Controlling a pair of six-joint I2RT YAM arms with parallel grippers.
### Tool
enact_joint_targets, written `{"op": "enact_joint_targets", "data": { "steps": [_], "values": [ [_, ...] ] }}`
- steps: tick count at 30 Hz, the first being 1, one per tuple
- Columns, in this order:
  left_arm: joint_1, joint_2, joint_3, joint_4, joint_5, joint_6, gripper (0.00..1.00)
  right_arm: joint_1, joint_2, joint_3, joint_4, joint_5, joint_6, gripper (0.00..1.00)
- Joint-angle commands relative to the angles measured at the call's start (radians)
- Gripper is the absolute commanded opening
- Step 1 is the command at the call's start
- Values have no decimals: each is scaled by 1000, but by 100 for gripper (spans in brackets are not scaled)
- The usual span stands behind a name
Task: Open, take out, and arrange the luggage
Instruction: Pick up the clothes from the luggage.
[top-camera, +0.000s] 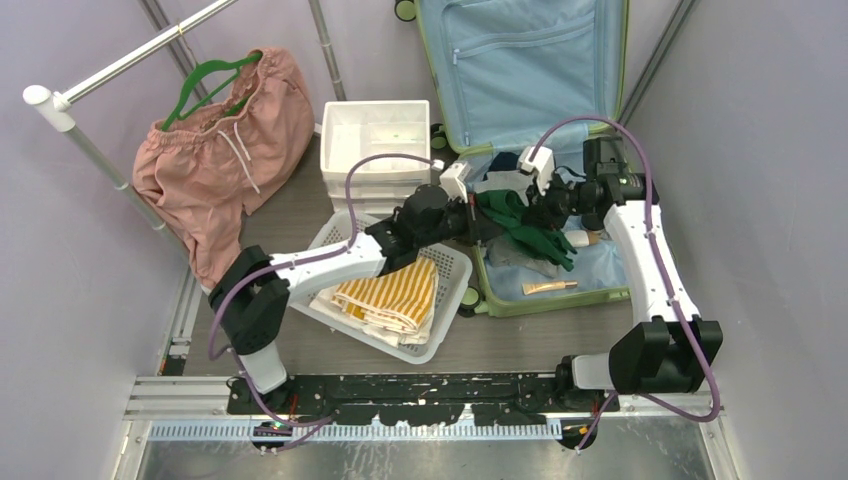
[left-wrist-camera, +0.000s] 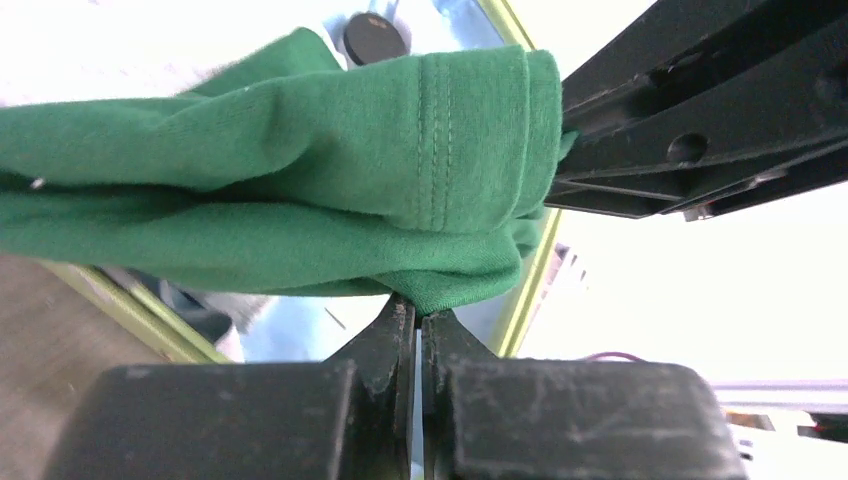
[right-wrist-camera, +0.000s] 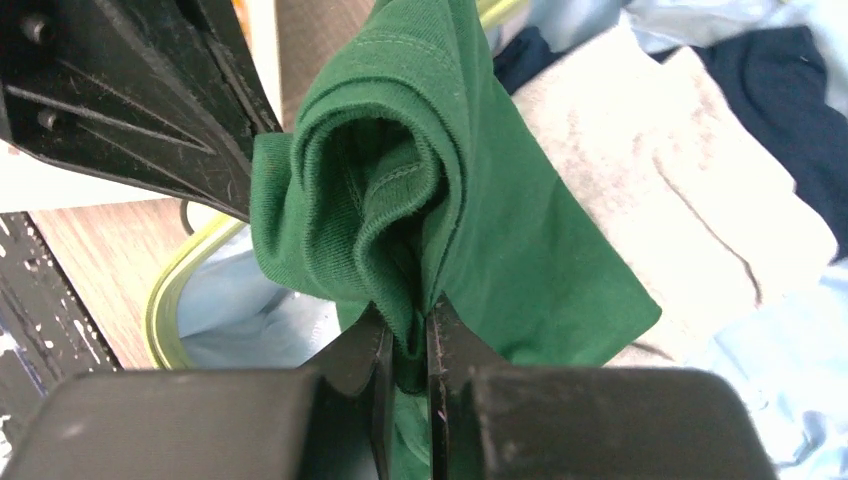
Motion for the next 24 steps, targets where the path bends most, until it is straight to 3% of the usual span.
{"op": "enact_joint_targets", "data": {
  "steps": [1,7,9,11,16,18,24],
  "values": [
    [7,-92,-57,23,114,-124,0,57,-39,-35,-8,-25,-87,1],
    [8,-190,-170,10,100,-173,0,108,-61,-105,-28,-83,-89,2],
    [9,-214,-211,29,93,-196,0,149,-78,-139,-35,-100,-89,7],
    [10,-229,-236,36,93,-210,0,185,-87,-168,-32,-102,-81,18],
    [11,-245,-275,65,114,-256,0,210,-107,-182,-8,-90,-22,58],
    [14,-251,-286,88,127,-285,0,221,-115,-176,-3,-82,-14,69],
    [20,-255,-307,154,154,-366,0,274,-124,-189,42,-50,45,84]
  ]
}}
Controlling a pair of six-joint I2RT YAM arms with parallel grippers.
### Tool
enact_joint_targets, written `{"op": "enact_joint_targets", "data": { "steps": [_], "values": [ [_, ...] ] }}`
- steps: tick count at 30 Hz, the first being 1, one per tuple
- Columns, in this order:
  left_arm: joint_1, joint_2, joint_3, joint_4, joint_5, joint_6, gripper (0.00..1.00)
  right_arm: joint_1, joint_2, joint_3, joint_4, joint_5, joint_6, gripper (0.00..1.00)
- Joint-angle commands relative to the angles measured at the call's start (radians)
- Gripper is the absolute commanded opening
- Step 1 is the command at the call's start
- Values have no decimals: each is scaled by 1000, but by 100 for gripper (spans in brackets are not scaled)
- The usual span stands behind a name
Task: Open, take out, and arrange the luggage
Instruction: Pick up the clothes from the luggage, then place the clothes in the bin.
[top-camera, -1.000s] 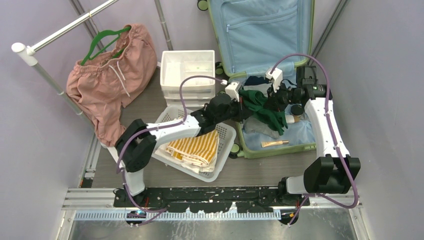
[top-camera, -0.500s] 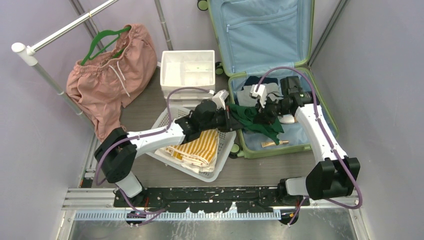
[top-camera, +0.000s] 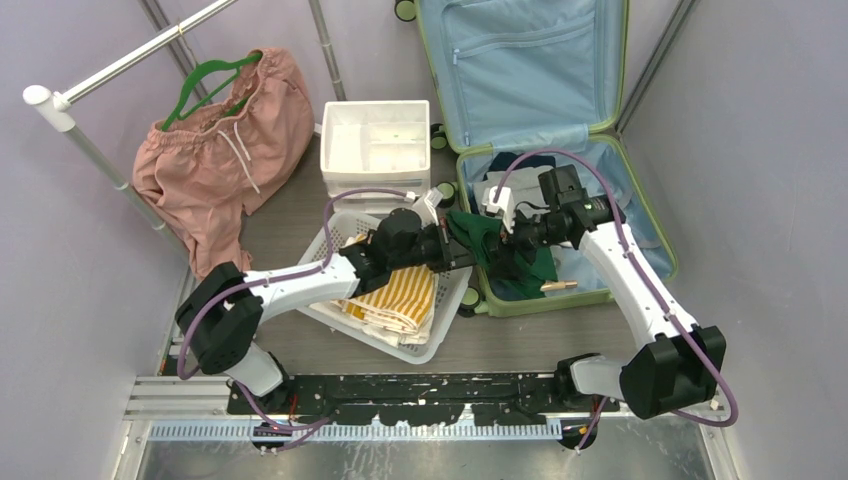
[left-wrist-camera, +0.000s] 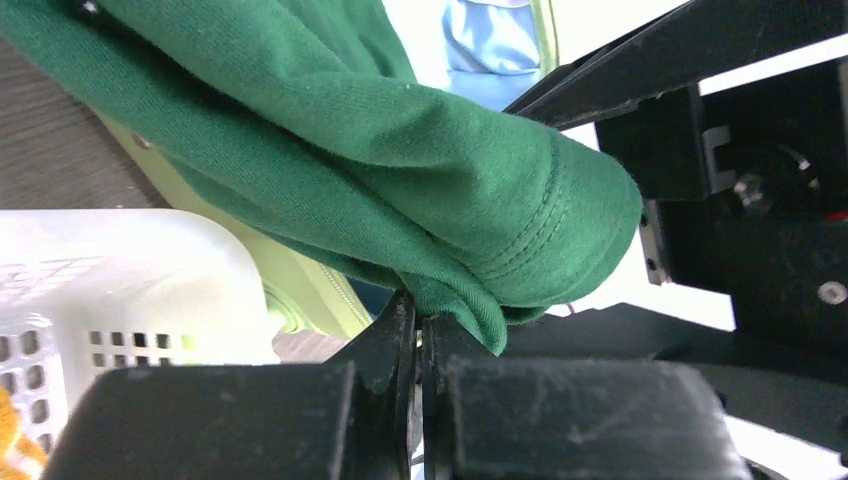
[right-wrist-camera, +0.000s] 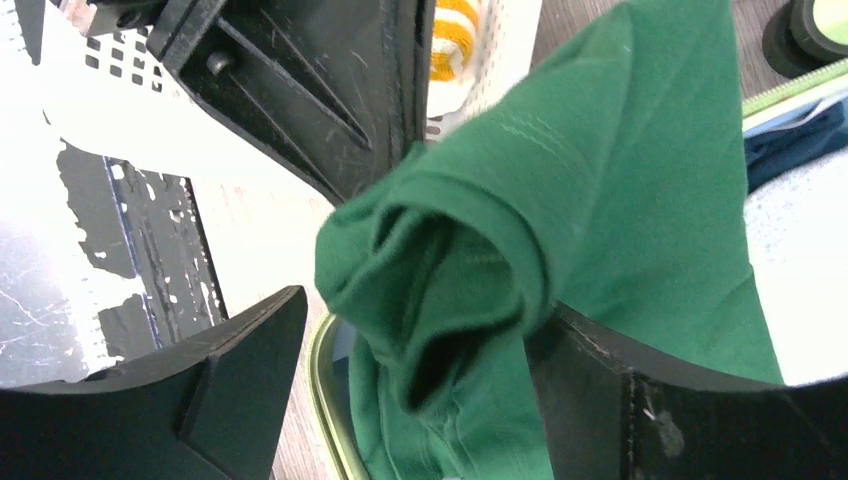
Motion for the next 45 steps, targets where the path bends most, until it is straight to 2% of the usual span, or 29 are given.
{"op": "enact_joint_targets", "data": {
  "steps": [1,5,10,12,18,20,25,29,31,34,38,42,45],
  "values": [
    [7,-57,4,145,58,-85,0,42,-33,-7,97,30,93,85],
    [9,-49,15,185,93,-128,0,54,-16,-47,231,112,207,87],
    [10,-50,19,189,115,-147,0,62,20,-71,315,149,228,81],
    [13,-55,8,191,105,-155,0,71,27,-79,326,147,219,74],
    [23,-88,-45,229,37,-207,3,82,30,-108,321,118,202,41],
    [28,-108,-66,228,11,-227,10,81,20,-111,307,114,196,29],
    [37,-193,-101,136,-39,-233,43,82,5,-98,292,115,225,11],
    [40,-302,-114,-35,-112,-208,63,81,-5,-72,255,86,242,7],
    [40,-359,-130,-118,-180,-259,72,81,-24,-68,249,72,246,6],
    [41,-399,-164,-127,-266,-358,88,81,-51,-62,240,57,242,5],
    [41,-391,-148,-133,-330,-458,99,85,-91,-81,251,31,230,5],
    [41,-325,-99,-158,-346,-535,100,96,-102,-88,250,30,217,5],
    [40,-258,-82,-94,-332,-576,100,102,-103,-87,250,33,213,5]
  ]
}}
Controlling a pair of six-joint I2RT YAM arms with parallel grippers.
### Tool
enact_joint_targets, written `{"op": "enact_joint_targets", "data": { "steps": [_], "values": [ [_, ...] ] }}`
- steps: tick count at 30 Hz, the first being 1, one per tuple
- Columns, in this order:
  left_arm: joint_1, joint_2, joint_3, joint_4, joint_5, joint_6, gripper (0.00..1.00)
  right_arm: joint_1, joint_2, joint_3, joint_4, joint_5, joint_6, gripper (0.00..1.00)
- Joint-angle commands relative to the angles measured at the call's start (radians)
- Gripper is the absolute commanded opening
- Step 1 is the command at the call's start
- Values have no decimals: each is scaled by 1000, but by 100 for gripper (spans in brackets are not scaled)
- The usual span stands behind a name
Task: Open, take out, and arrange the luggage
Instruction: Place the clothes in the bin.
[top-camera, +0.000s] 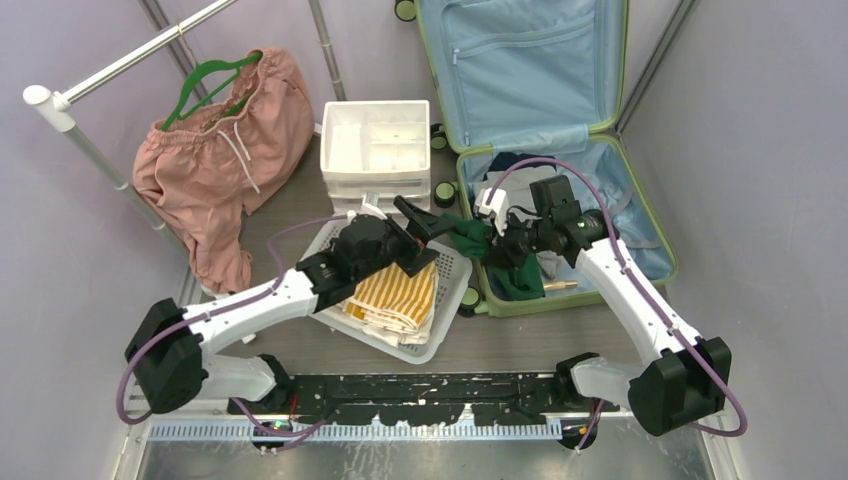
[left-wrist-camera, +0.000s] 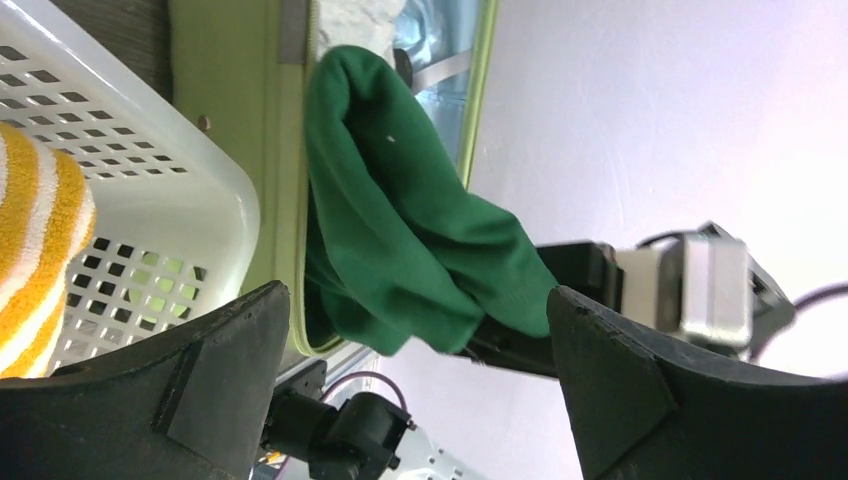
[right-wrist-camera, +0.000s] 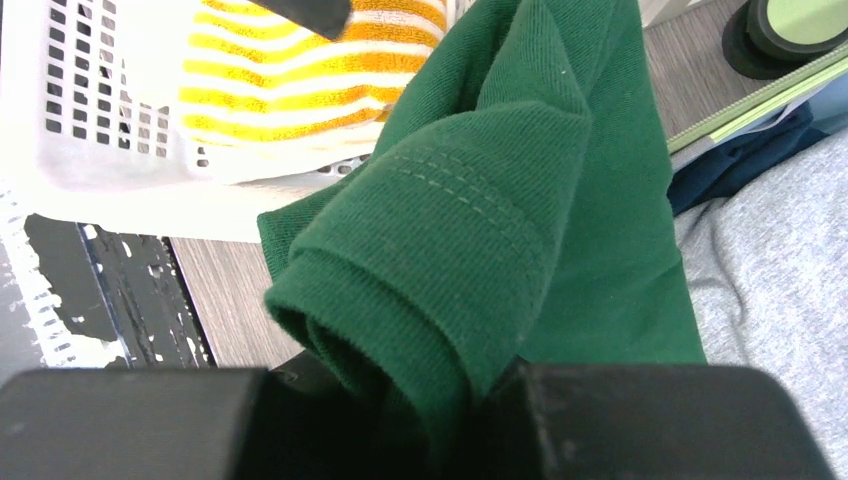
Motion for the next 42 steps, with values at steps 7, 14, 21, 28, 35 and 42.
{"op": "enact_joint_targets", "data": {
  "steps": [7,14,21,28,35,42],
  "values": [
    [4,171,88,150,-41,-142,100,43,-29,22,12,-41,-35,6],
    [4,245,91,242,-32,-207,99,74,-24,19,3,-36,-51,8],
    [4,257,99,248,-1,-220,83,100,-18,22,1,-15,-65,13],
    [7,225,66,254,80,-169,21,102,-5,57,-46,-27,-65,35],
    [71,112,3,63,287,51,0,101,-32,121,-237,-9,-100,78],
    [208,-16,84,-399,501,425,0,7,-81,162,-352,-59,-131,99]
  ]
}}
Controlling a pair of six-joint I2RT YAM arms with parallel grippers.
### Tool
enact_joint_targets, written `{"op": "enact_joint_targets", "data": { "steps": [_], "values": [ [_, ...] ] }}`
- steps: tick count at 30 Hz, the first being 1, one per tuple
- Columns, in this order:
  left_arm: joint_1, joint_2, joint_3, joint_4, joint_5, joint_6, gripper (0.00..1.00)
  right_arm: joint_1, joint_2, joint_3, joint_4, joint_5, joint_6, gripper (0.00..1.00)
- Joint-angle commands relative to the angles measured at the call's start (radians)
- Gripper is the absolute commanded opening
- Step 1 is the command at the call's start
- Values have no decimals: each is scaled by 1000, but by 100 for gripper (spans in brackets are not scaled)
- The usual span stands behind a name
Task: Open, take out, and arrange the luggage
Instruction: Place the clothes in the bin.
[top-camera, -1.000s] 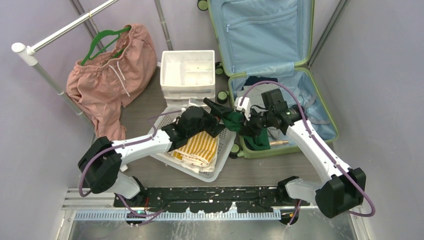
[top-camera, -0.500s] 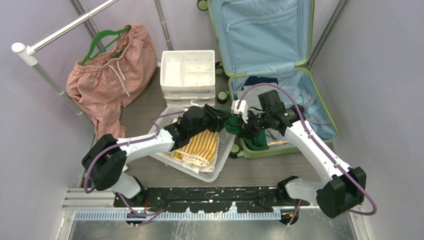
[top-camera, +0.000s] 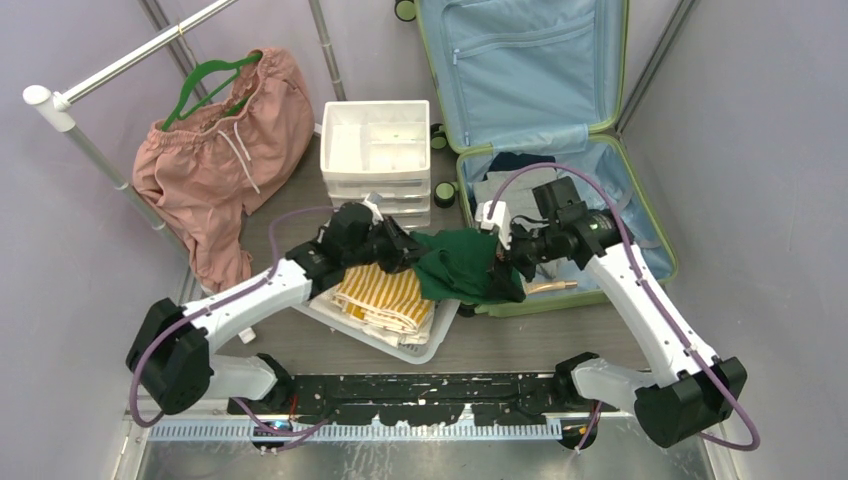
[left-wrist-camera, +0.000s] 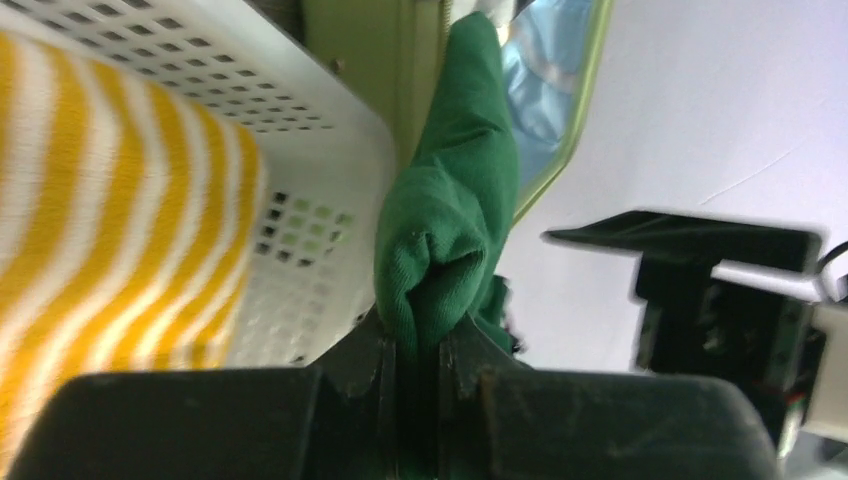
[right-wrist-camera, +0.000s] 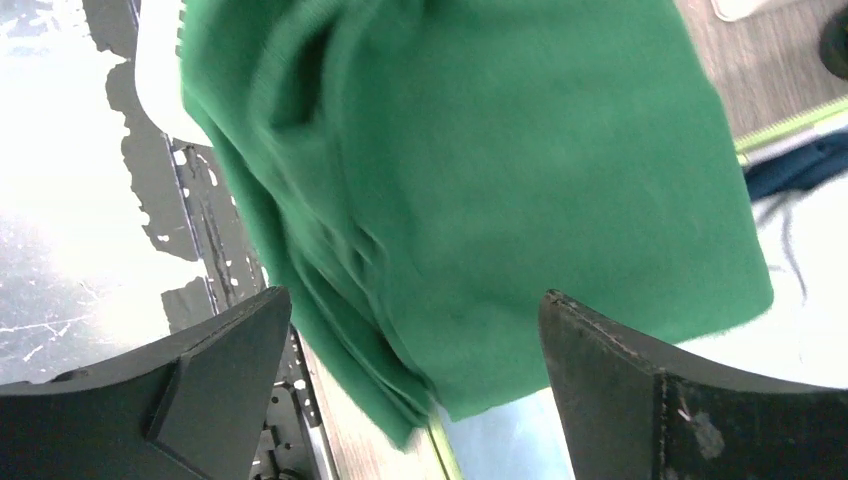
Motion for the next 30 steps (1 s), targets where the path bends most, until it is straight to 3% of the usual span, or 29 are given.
{"op": "enact_joint_targets", "data": {
  "steps": [1,6,11,18,26,30],
  "values": [
    [98,-90,103,-379,234,339,0,-74,-45,56,-78,-47,-22,99],
    [223,-67,182,-686,369,626,0,-153,-41,53,-28,-62,34,100],
    [234,26,318,-868,257,959,0,-233,-35,45,19,-100,104,100],
    [236,142,457,-932,115,1204,0,-290,-65,9,41,-98,131,100],
    [236,164,475,-872,-80,1308,1,-328,-96,-25,40,-94,134,100],
    [236,156,461,-809,-194,1297,18,-342,-95,-34,52,-103,144,100]
  ]
}}
